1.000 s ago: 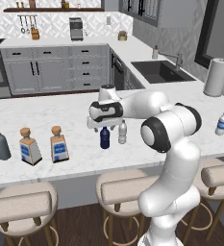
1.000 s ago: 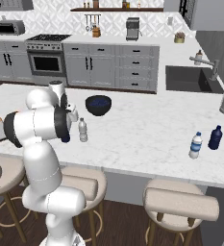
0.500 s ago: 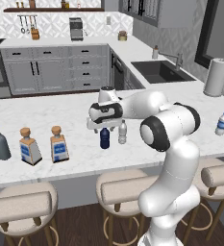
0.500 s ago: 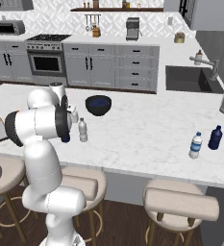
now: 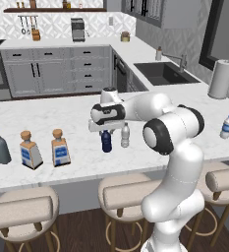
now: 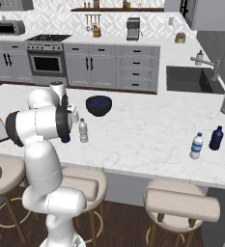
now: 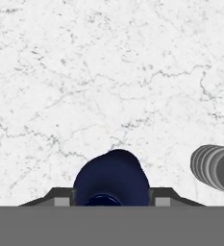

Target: Move the plastic bottles in the middle to the plastics group, and the glass bottles in the middle to the glass group.

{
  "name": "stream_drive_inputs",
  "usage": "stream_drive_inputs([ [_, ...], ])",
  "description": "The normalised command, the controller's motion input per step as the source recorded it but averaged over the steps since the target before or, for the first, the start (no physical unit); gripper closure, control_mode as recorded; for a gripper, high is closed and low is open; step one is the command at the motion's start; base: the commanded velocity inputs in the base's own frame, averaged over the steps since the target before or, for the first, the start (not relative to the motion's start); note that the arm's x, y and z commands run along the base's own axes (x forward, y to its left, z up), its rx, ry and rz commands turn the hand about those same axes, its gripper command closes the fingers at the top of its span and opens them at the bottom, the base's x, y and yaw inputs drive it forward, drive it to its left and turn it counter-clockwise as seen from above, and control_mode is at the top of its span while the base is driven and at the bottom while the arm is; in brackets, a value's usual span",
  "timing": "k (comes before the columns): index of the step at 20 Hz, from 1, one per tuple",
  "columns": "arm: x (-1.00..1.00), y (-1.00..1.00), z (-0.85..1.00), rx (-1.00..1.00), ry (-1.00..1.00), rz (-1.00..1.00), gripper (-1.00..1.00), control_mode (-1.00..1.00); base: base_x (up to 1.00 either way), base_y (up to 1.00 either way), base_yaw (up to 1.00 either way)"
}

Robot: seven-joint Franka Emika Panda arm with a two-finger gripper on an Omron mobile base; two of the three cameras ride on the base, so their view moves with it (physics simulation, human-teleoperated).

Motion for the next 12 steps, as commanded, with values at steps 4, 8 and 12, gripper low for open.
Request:
stream_drive_inputs([
  [4,0.0,0.0,0.0,0.0,0.0,0.0,1.0,-1.0,0.0,0.0,0.0],
  [8,-0.16,-0.02,0.12,0.0,-0.01,0.0,1.0,-1.0,0.0,0.0,0.0],
  [12,-0.63,-0.28,0.42,0.0,-0.07,0.0,1.0,-1.0,0.0,0.0,0.0],
])
